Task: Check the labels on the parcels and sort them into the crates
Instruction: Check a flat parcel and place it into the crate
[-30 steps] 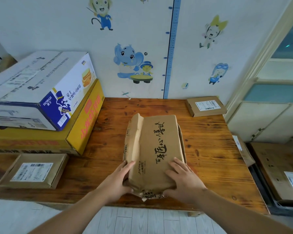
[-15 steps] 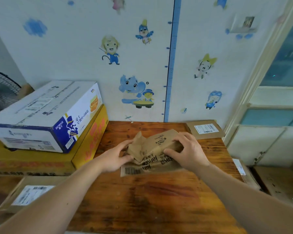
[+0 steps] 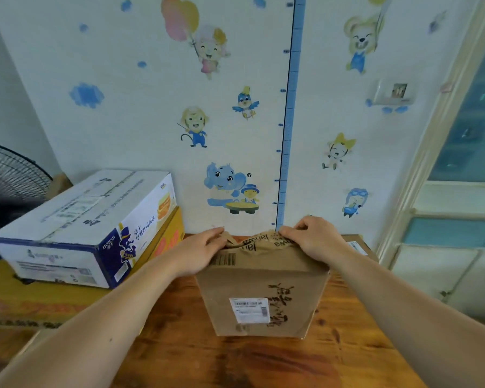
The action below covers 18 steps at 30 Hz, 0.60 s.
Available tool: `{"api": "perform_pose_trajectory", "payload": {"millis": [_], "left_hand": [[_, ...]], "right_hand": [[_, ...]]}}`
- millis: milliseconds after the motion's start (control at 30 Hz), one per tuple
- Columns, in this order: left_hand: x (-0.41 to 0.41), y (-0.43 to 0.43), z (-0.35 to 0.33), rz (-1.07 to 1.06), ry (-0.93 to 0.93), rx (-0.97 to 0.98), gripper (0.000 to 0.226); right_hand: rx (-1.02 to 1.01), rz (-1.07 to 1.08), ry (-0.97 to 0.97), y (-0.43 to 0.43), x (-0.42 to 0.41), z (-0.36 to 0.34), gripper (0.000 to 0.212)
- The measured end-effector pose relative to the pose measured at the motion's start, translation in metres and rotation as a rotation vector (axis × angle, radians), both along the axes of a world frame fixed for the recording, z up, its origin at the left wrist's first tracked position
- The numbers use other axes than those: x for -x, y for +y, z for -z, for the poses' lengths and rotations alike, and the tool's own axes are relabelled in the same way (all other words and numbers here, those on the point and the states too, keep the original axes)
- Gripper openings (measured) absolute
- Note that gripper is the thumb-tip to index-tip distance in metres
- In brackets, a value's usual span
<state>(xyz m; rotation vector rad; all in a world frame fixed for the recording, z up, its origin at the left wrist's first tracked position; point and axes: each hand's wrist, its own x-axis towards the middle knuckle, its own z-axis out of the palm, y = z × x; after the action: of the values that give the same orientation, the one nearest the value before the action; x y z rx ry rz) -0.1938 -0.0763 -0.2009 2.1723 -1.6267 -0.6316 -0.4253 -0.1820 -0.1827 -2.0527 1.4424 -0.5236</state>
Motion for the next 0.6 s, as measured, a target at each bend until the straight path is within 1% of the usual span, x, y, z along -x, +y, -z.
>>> {"api": "perform_pose_trajectory", "payload": {"millis": [67,133,233,300,367,400,433,500,567,600], "left_hand": [[-0.002,-0.004,0.001,-0.025,0.009,0.012,0.054],[-0.003,-0.008,0.004,-0.067,0.055,0.044,0.053],[0.002,-0.013,0.003,-0.117,0.056,0.092,0.051],[0.007,-0.017,0.0,-0.129,-0.003,0.099,0.05],[0.01,-0.021,-0.003,-0.145,-0.04,0.102,0.05],[0.012,-0.022,-0.005,-0.157,-0.047,0.114,0.05],[0.014,-0.023,-0.006,-0.173,-0.047,0.142,0.047],[0.02,-0.021,-0.009,-0.164,-0.043,0.272,0.042],[0.028,-0.015,-0.01,-0.026,-0.058,0.393,0.047],[0.033,-0.013,-0.009,0.069,-0.103,0.392,0.054]], "right_hand": [[-0.017,0.007,-0.016,-0.004,-0.001,0.0,0.05],[-0.004,0.027,-0.063,-0.005,-0.002,0.0,0.043],[0.179,0.002,-0.122,-0.002,-0.001,0.001,0.031],[0.334,-0.122,-0.033,0.01,0.0,0.0,0.034],[0.409,-0.286,0.175,0.024,-0.005,-0.001,0.042],[0.418,-0.328,0.272,0.028,-0.008,0.001,0.046],[0.414,-0.336,0.332,0.031,-0.01,0.001,0.051],[0.419,-0.309,0.358,0.033,-0.013,0.001,0.055],[0.433,-0.289,0.392,0.032,-0.015,0.001,0.057],[0.427,-0.282,0.416,0.031,-0.016,0.002,0.061]]}}
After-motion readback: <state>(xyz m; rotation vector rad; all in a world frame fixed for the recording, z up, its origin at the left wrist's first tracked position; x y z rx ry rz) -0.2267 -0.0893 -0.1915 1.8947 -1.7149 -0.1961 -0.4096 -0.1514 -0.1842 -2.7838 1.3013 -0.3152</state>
